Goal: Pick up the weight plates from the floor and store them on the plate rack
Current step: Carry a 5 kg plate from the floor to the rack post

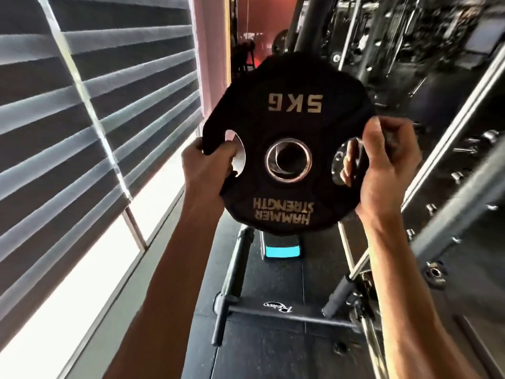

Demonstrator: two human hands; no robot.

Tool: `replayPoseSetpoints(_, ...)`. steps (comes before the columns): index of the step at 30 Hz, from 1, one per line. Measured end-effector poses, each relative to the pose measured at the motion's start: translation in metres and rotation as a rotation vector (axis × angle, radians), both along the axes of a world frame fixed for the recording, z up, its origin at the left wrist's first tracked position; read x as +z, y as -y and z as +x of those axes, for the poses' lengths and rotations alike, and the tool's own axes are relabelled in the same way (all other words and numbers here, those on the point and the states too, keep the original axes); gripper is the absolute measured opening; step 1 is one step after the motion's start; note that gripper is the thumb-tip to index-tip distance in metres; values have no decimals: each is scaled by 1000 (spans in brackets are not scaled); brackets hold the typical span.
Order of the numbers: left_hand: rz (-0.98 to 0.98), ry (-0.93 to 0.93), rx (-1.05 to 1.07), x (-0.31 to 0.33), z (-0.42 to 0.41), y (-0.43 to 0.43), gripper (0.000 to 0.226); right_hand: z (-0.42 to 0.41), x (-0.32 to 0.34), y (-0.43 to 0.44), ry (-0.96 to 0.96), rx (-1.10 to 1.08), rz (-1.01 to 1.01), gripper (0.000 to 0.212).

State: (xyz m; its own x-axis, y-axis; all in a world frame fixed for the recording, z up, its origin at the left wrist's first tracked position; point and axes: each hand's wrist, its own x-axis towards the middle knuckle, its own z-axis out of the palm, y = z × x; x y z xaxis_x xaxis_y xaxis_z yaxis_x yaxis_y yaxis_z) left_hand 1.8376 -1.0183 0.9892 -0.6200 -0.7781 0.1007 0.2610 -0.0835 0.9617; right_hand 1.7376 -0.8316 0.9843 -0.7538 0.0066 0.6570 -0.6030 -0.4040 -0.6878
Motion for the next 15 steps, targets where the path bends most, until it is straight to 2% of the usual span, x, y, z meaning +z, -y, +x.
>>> replayPoseSetpoints(5, -43, 11, -84, -4, -20, 6, 16, -15, -7, 0, 36, -85, 35, 15)
replayPoseSetpoints(8, -69, 4, -68, -7, -32, 13, 10, -19, -12, 6, -39, -184, 79, 14)
replayPoseSetpoints(11, -101, -11, -21, -13, -42, 17, 33, -26, -14, 8, -123, -265, 137, 3)
replayPoseSetpoints(15, -38, -13, -44, -21, -62, 21, 57, -43, -4, 14, -123, -276, 257, 46)
